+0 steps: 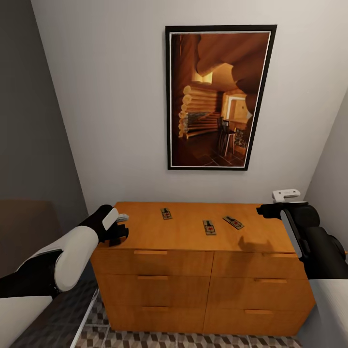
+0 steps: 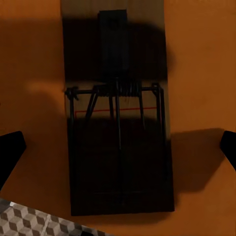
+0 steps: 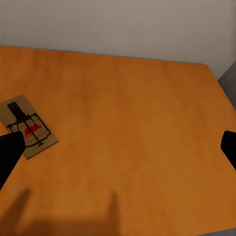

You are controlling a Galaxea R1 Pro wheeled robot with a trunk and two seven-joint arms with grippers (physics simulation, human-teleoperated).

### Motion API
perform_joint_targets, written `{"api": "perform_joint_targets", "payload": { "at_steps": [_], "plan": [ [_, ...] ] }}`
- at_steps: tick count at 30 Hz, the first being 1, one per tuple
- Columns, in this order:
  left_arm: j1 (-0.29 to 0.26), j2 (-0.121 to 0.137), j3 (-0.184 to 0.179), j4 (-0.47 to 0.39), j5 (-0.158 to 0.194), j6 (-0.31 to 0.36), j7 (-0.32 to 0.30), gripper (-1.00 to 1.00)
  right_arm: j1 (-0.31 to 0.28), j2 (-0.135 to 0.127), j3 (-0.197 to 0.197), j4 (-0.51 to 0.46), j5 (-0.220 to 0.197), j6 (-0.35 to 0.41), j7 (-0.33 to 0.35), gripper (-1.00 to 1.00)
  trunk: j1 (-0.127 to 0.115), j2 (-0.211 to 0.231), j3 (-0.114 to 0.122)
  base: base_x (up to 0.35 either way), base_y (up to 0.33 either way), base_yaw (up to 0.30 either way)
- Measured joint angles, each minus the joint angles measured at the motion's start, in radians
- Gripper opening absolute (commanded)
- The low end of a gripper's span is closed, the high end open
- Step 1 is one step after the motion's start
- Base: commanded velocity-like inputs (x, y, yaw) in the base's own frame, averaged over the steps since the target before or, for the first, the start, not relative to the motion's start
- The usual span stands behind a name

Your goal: Take the four mousetraps from the cabinet in the bathroom and place them on the bathroom floor. Make sure all four end up on the same floor surface, and ensure that at least two of them are either under or directly next to the same bathroom sink.

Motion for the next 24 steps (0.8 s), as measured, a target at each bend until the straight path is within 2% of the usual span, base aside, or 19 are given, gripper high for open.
{"api": "perform_joint_targets", "payload": {
  "at_steps": [1, 2, 24],
  "plan": [
    [0.000, 0.000, 0.000, 0.000, 0.000, 0.000, 0.000, 1.00, 0.000, 0.000, 0.000, 0.000, 0.000, 0.000, 0.000, 1.00, 0.000, 0.000, 0.000, 0.000, 0.000, 0.000],
    [0.000, 0.000, 0.000, 0.000, 0.000, 0.000, 0.000, -1.00, 0.000, 0.000, 0.000, 0.000, 0.000, 0.000, 0.000, 1.00, 0.000, 0.000, 0.000, 0.000, 0.000, 0.000],
    [0.000, -0.001, -0.003, 0.000, 0.002, -0.002, 0.003, -1.00, 0.000, 0.000, 0.000, 0.000, 0.000, 0.000, 0.000, 1.00, 0.000, 0.000, 0.000, 0.000, 0.000, 0.000]
  ]
}}
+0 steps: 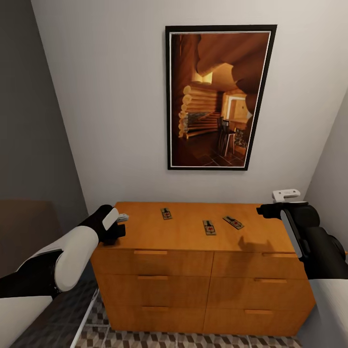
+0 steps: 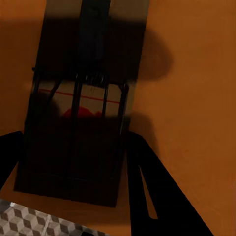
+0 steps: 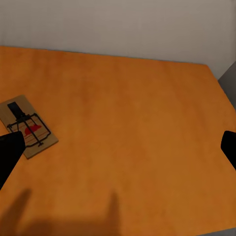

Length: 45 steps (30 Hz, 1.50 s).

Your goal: Take the four mousetraps from the cabinet in the bathroom and place them on the bathroom floor. Make sure all four end up on the same floor surface, and ensure that at least two of them are either under or directly next to the same bathroom sink.

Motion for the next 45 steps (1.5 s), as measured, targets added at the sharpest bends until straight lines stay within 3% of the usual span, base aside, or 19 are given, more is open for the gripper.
{"api": "perform_joint_targets", "payload": {
  "at_steps": [45],
  "plan": [
    [0.000, -0.003, -0.010, 0.005, -0.017, 0.004, 0.001, -1.00, 0.000, 0.001, 0.003, 0.000, 0.000, 0.000, 0.000, 1.00, -0.004, 0.007, 0.003, 0.000, 0.000, 0.000]
  ]
}}
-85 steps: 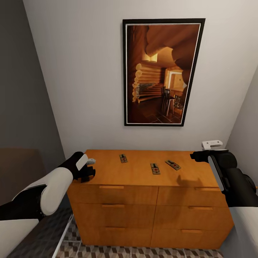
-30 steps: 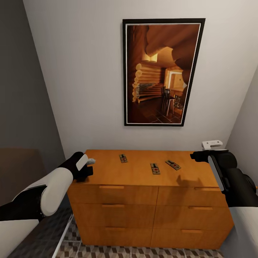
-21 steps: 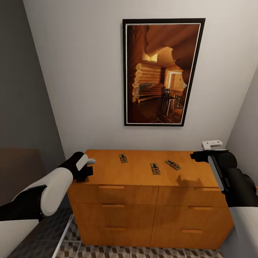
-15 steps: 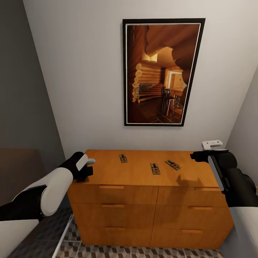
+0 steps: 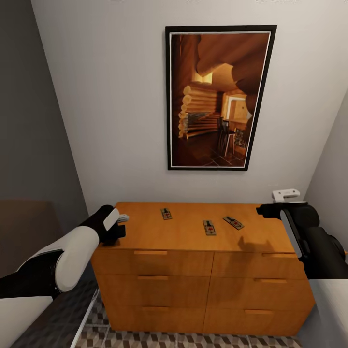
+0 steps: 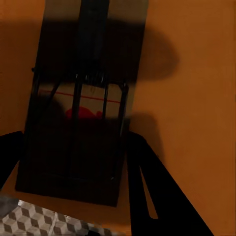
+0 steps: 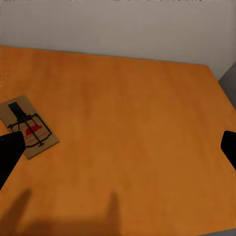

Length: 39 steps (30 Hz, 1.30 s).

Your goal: Take the four mousetraps from the cabinet in the bathroom and place them on the bathroom floor. Make sure all four end up on the same floor surface, and ensure that at least two of them are either under or directly next to the same bathroom sink.

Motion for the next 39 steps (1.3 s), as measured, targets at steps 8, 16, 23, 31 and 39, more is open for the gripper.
{"api": "perform_joint_targets", "payload": {
  "at_steps": [8, 16, 23, 31, 39],
  "plan": [
    [0.000, -0.002, 0.002, 0.030, 0.011, -0.002, -0.001, -1.00, 0.000, 0.001, 0.000, 0.000, 0.000, 0.000, 0.000, 1.00, -0.031, 0.056, 0.025, 0.000, 0.000, 0.000],
    [0.001, -0.003, 0.011, 0.034, 0.020, 0.001, -0.005, -1.00, 0.000, 0.002, 0.002, 0.000, 0.000, 0.000, -0.001, 1.00, -0.061, 0.112, 0.050, 0.000, 0.000, 0.000],
    [0.001, -0.004, 0.012, 0.030, 0.022, 0.004, -0.006, -1.00, 0.000, 0.002, 0.002, 0.000, 0.000, 0.000, -0.001, 1.00, -0.088, 0.161, 0.072, 0.000, 0.000, 0.000],
    [0.001, -0.009, 0.013, 0.028, 0.022, 0.004, -0.007, -1.00, 0.000, 0.002, 0.002, 0.006, -0.001, 0.000, -0.001, 1.00, -0.119, 0.217, 0.097, 0.000, 0.000, 0.000],
    [0.001, -0.011, 0.016, -0.008, 0.023, 0.008, -0.015, -1.00, 0.000, 0.003, 0.000, 0.053, 0.000, 0.000, -0.001, 1.00, -0.150, 0.273, 0.122, 0.000, 0.000, 0.000]
  ]
}}
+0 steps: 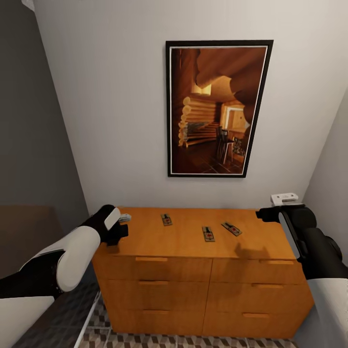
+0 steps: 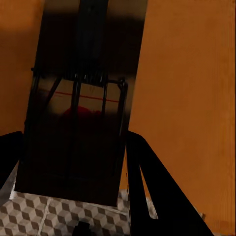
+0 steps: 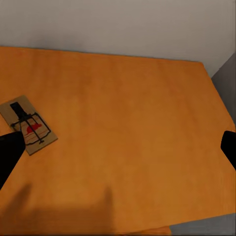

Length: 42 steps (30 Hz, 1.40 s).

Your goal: Take the four mousetraps from the cabinet in the bathroom and place them on the bathroom floor. Make sure all four end up on the same floor surface, and ensure that at least two of them are either under or directly next to the same bathroom sink.

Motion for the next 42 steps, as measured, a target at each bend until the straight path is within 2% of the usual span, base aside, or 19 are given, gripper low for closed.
{"api": "perform_joint_targets", "payload": {
  "at_steps": [5, 15, 25, 37, 42],
  "plan": [
    [0.000, 0.000, 0.002, -0.051, 0.002, 0.027, -0.023, -1.00, 0.000, 0.003, -0.002, 0.038, -0.001, 0.000, 0.000, 1.00, -0.019, 0.035, 0.016, 0.000, 0.000, 0.000],
    [0.000, -0.007, 0.000, -0.173, 0.004, 0.133, -0.107, -1.00, 0.000, 0.005, -0.004, 0.091, -0.003, 0.000, 0.000, 1.00, -0.058, 0.105, 0.047, 0.000, 0.000, 0.000],
    [0.002, -0.025, -0.002, -0.201, 0.001, 0.158, -0.122, -1.00, 0.003, 0.006, -0.003, 0.097, -0.002, 0.000, 0.000, 1.00, -0.096, 0.175, 0.079, 0.000, 0.000, 0.000],
    [0.002, -0.048, -0.001, -0.204, 0.002, 0.161, -0.129, -1.00, 0.004, 0.006, 0.003, 0.101, -0.003, 0.000, 0.007, 1.00, -0.096, 0.176, 0.079, 0.000, 0.000, 0.000],
    [0.002, -0.054, -0.002, -0.206, 0.003, 0.161, -0.147, -1.00, 0.005, 0.005, 0.008, 0.121, -0.005, 0.000, 0.061, 1.00, -0.096, 0.176, 0.079, 0.000, 0.000, 0.000]
  ]
}}
